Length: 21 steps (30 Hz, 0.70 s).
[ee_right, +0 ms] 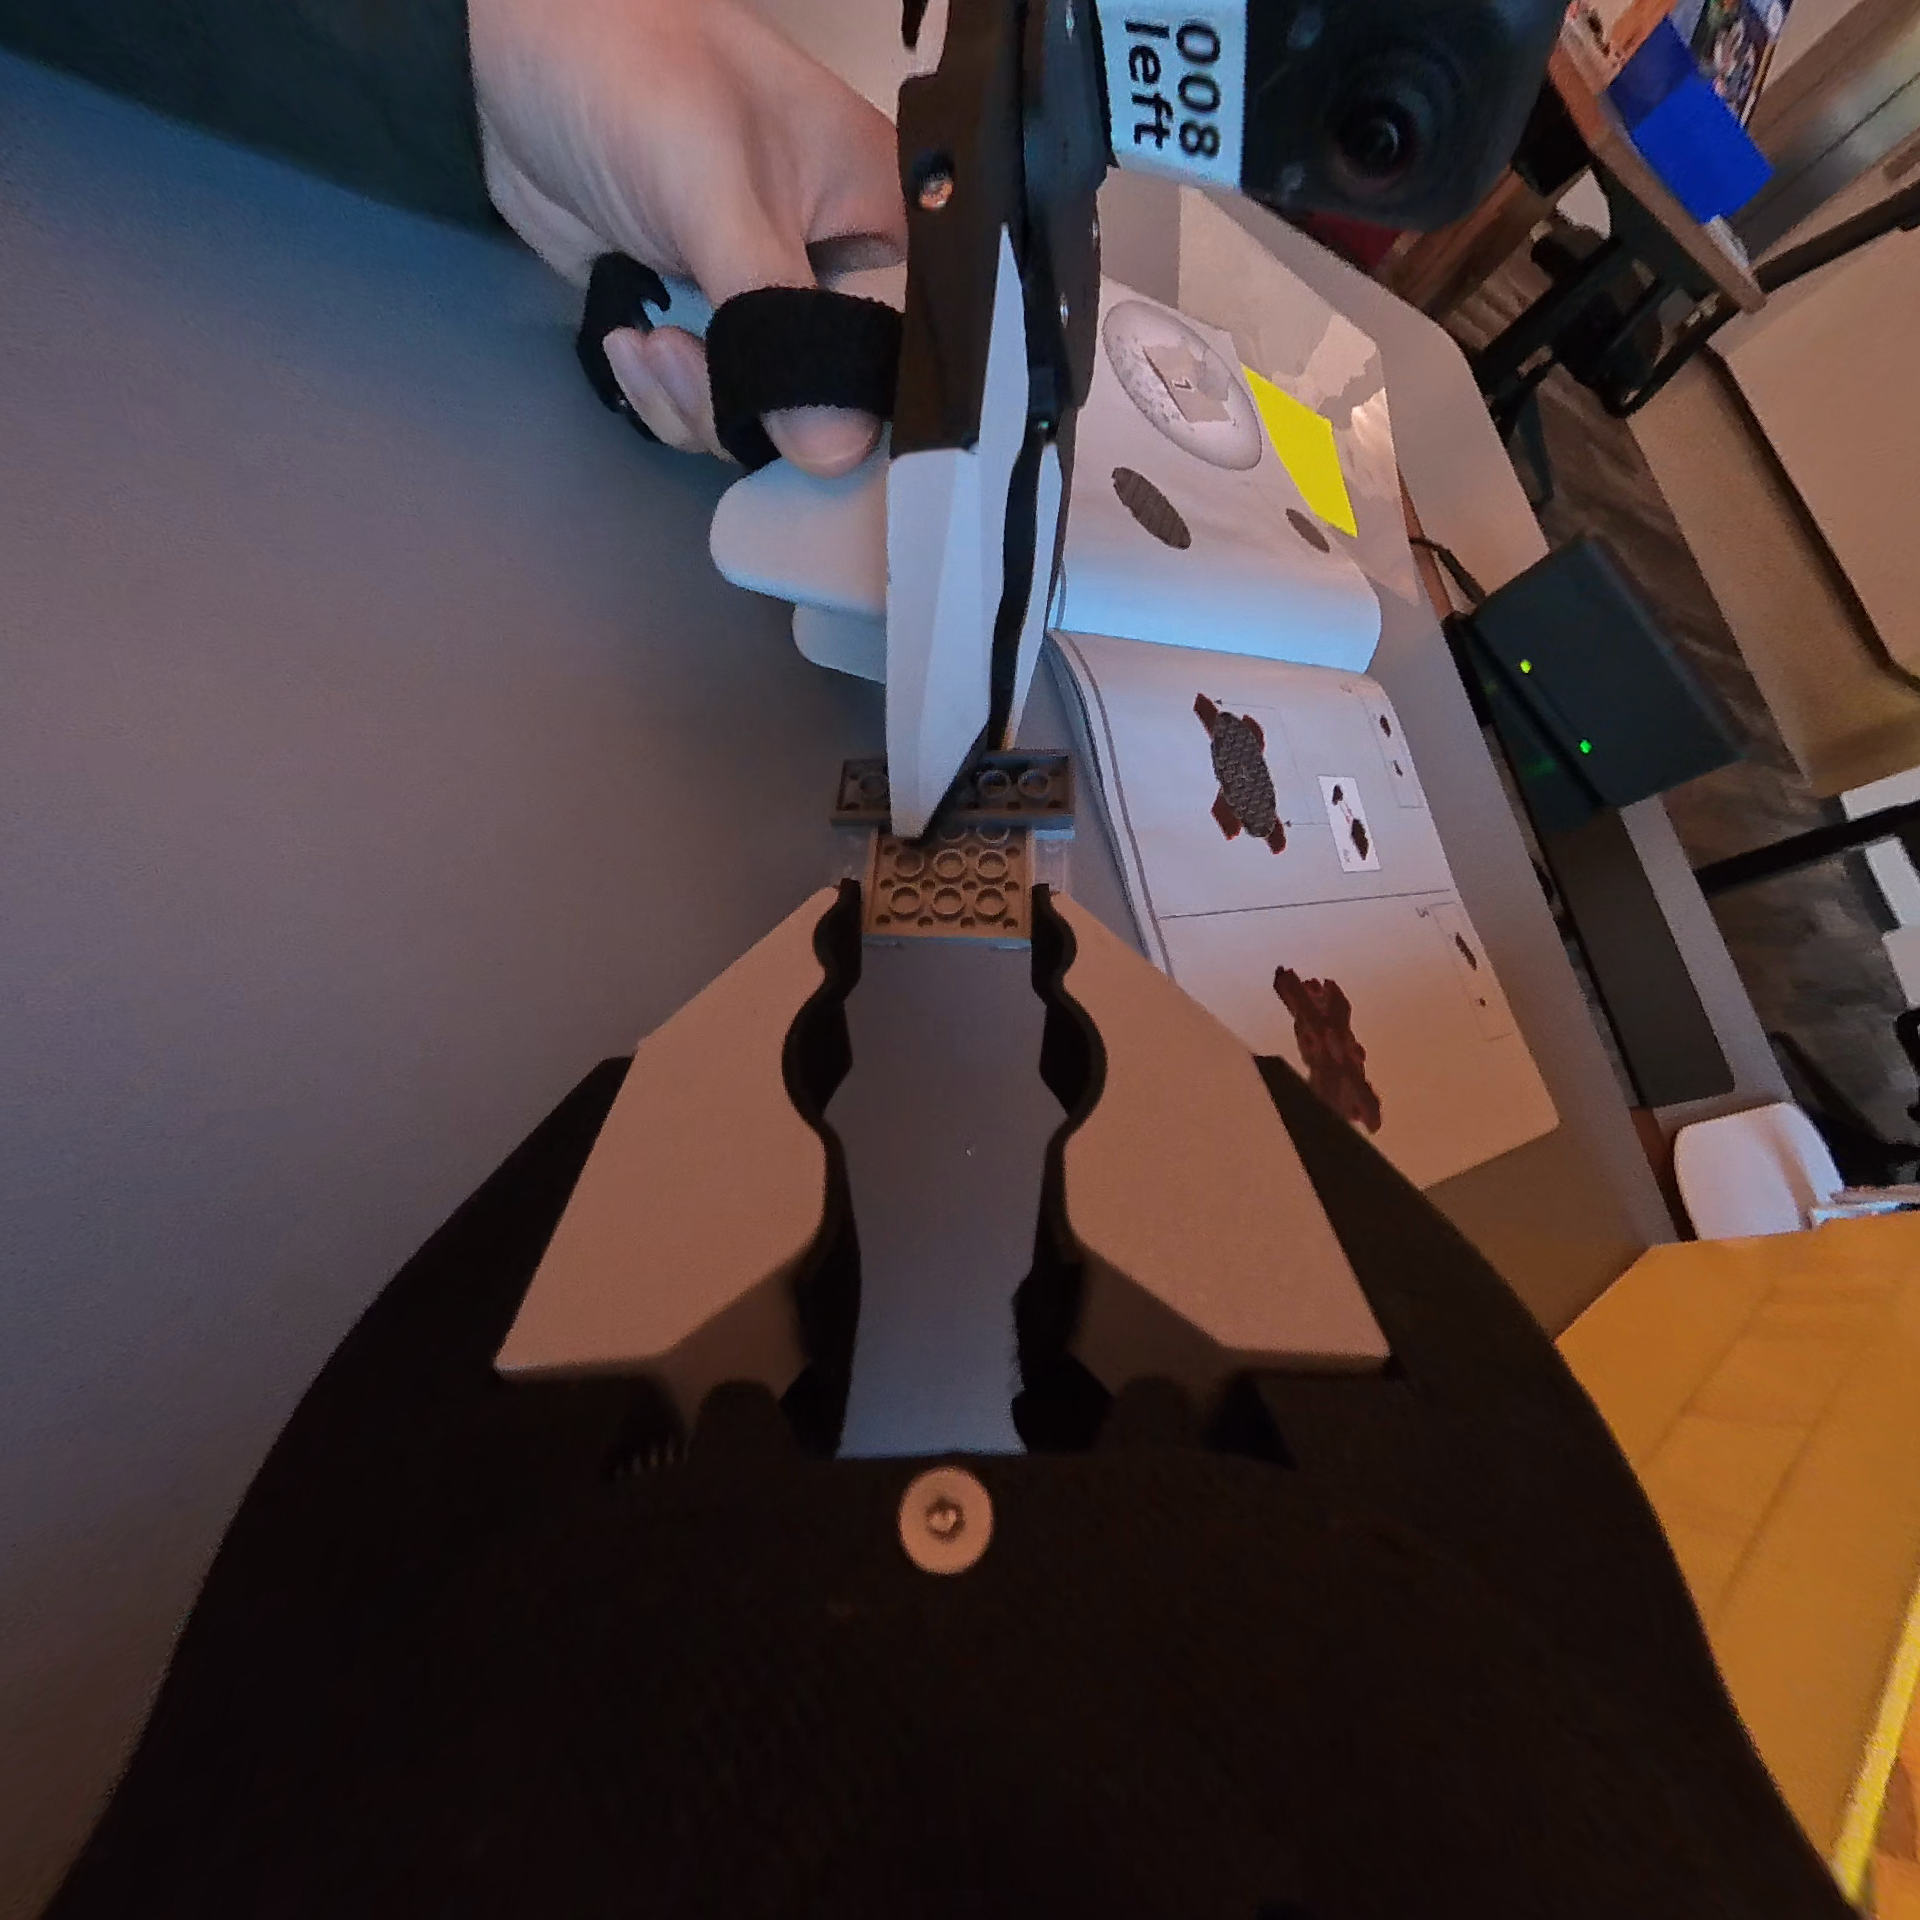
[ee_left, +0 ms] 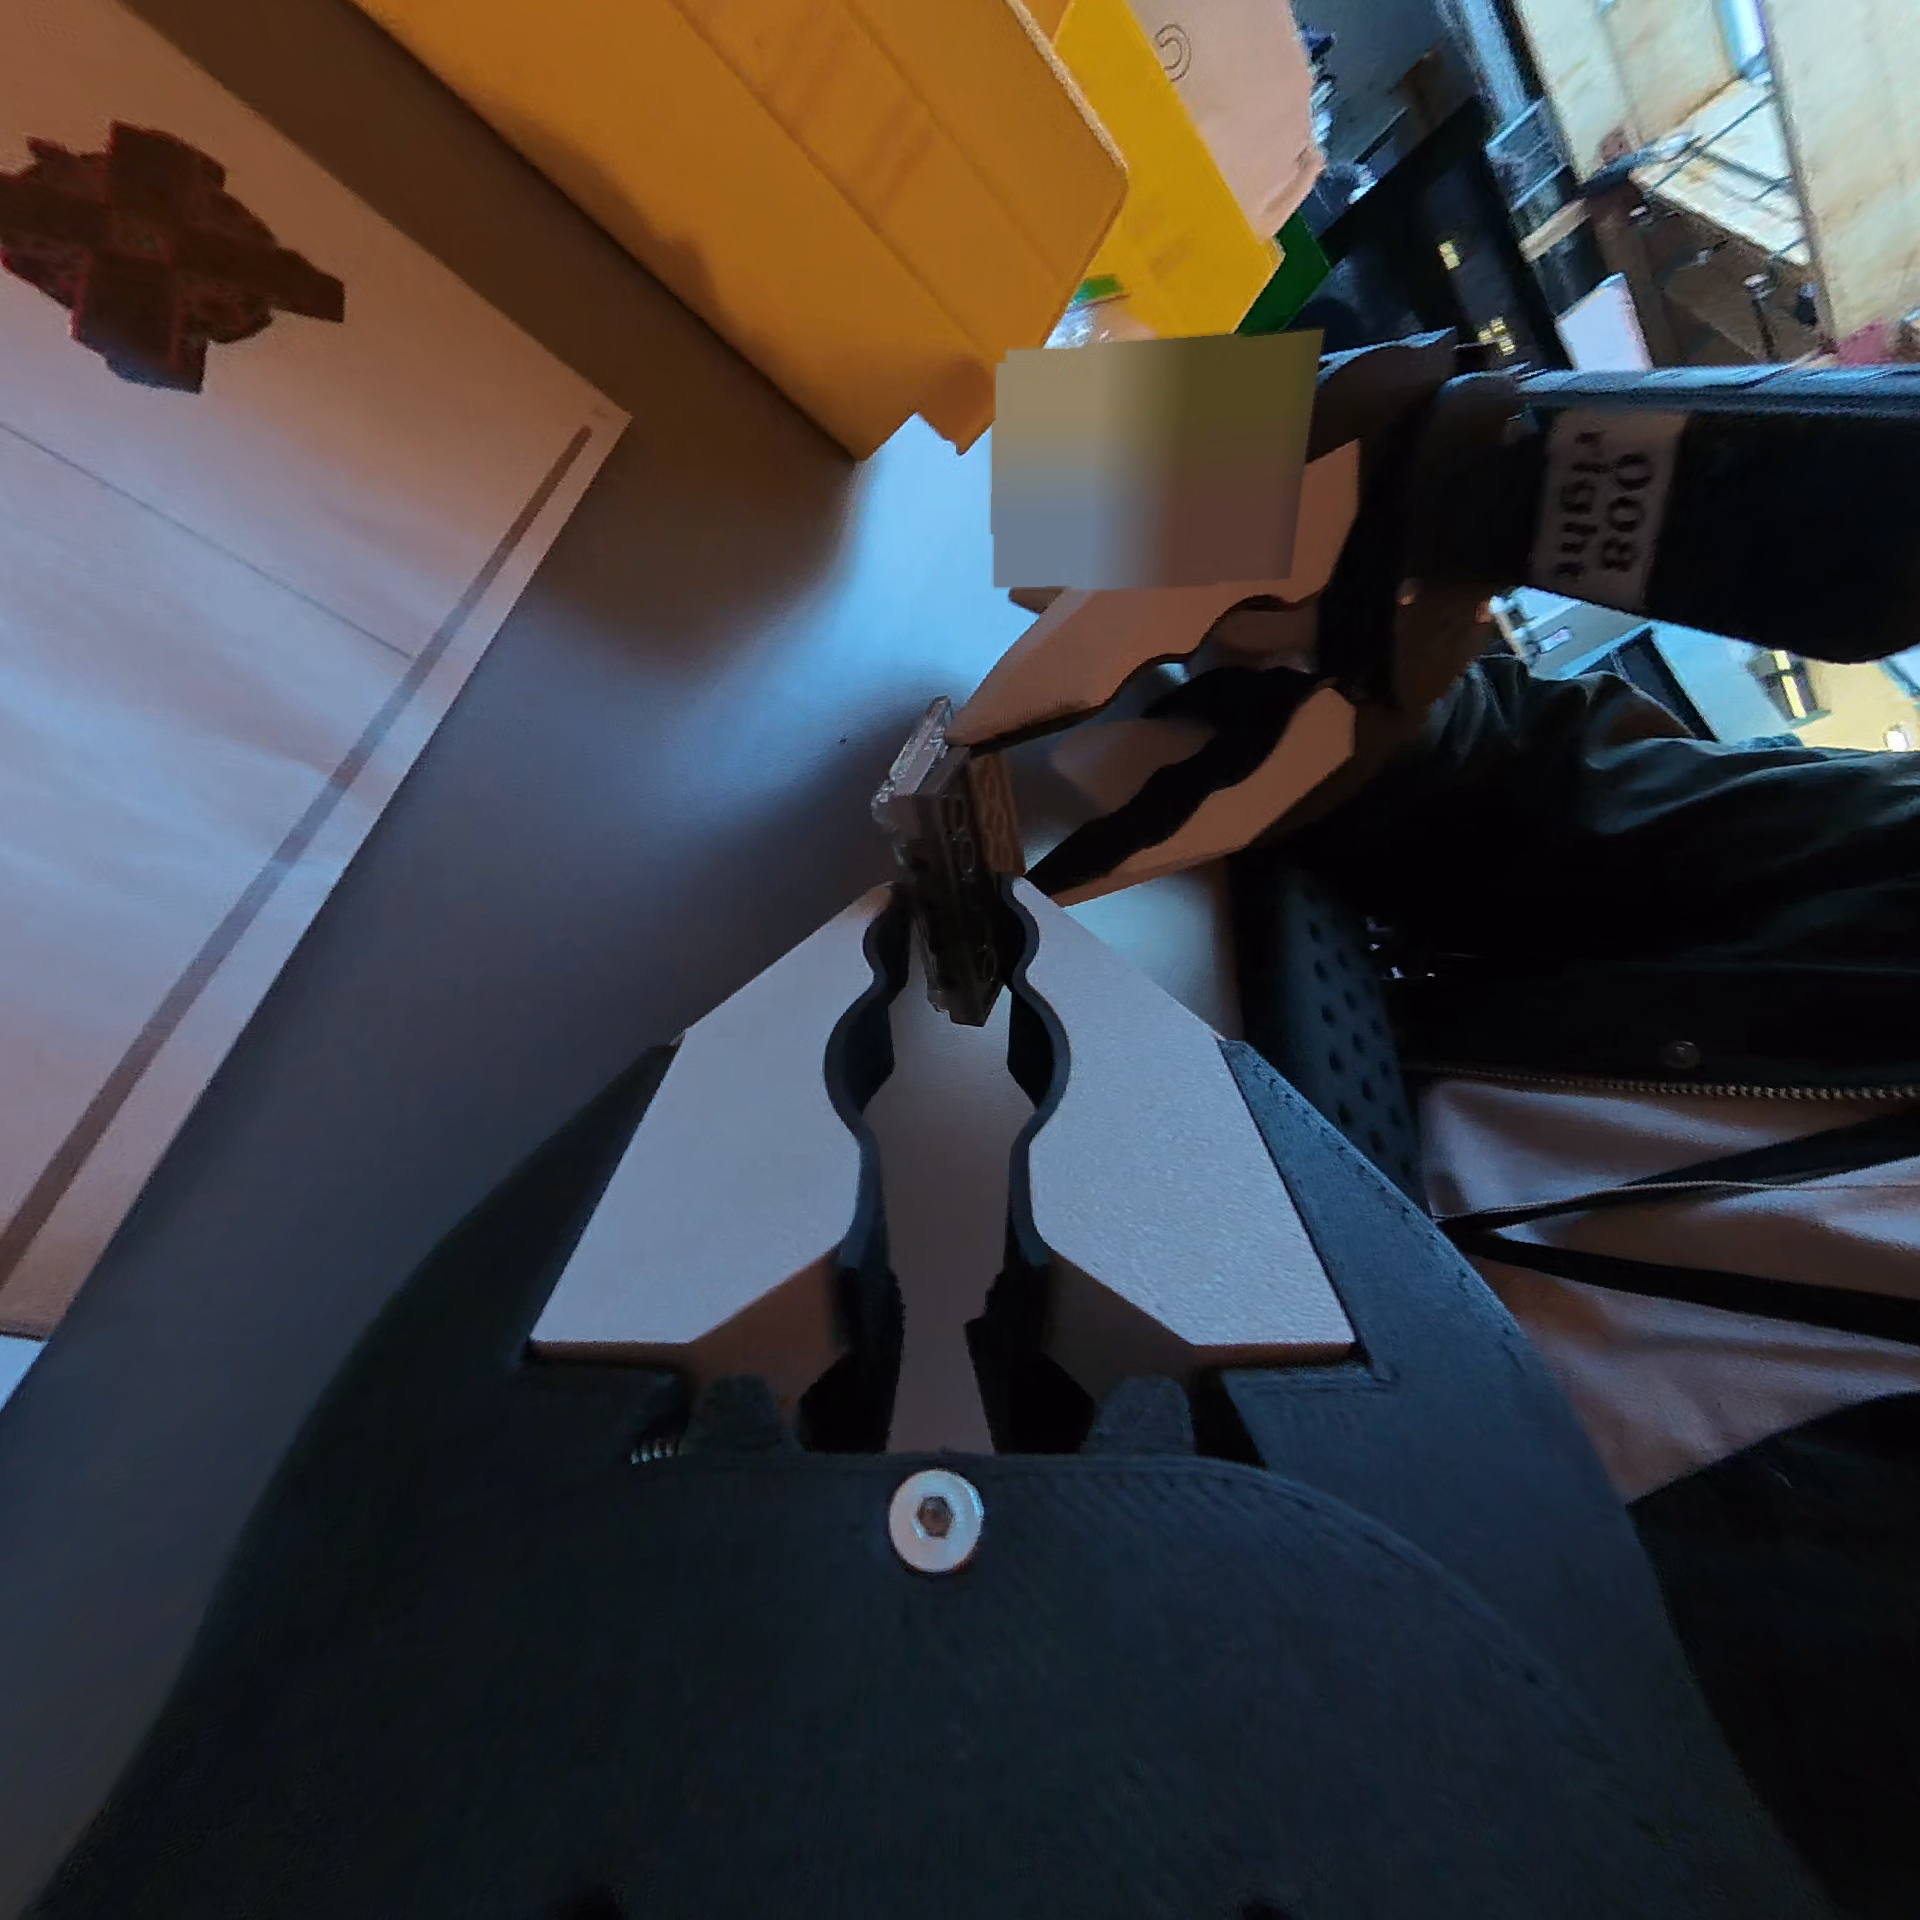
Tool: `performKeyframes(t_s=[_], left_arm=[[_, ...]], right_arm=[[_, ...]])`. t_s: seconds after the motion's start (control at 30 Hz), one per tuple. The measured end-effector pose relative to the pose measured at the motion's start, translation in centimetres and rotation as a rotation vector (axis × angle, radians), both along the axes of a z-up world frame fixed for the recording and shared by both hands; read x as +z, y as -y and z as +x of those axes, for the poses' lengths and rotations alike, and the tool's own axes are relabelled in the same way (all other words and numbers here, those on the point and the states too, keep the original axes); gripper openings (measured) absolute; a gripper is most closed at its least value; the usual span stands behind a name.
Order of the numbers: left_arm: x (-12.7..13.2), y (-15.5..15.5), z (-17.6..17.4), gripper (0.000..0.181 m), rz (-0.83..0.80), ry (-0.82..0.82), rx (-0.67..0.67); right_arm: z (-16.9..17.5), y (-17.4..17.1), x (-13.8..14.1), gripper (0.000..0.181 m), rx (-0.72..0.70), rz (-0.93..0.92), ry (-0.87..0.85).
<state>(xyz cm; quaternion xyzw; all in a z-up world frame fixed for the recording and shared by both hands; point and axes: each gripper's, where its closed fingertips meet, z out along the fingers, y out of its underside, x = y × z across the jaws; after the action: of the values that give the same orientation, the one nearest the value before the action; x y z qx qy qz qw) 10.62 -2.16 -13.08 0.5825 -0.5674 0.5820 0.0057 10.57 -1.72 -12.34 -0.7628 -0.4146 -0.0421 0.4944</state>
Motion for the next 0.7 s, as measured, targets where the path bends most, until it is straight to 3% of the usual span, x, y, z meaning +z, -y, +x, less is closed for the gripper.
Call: performKeyframes(t_s=[0.13,0.27,0.43,0.7], left_arm=[[0.7,-0.3,-0.1,0.008,0.081,0.071,0.0],[0.6,-0.7,-0.3,0.009,0.441,0.217,-0.015],[0.2,0.7,-0.6,0.009,0.799,0.37,-0.104],[-0.7,2.0,-0.8,0.009,0.993,0.444,-0.187]], right_arm=[[-0.1,0.6,2.0,0.029,0.049,0.038,-0.146],[1.2,0.8,4.5,0.029,0.028,0.053,-0.352],[1.2,1.2,2.7,0.028,0.06,-0.011,-0.304],[0.2,2.4,0.5,0.012,0.148,-0.12,-0.234]])
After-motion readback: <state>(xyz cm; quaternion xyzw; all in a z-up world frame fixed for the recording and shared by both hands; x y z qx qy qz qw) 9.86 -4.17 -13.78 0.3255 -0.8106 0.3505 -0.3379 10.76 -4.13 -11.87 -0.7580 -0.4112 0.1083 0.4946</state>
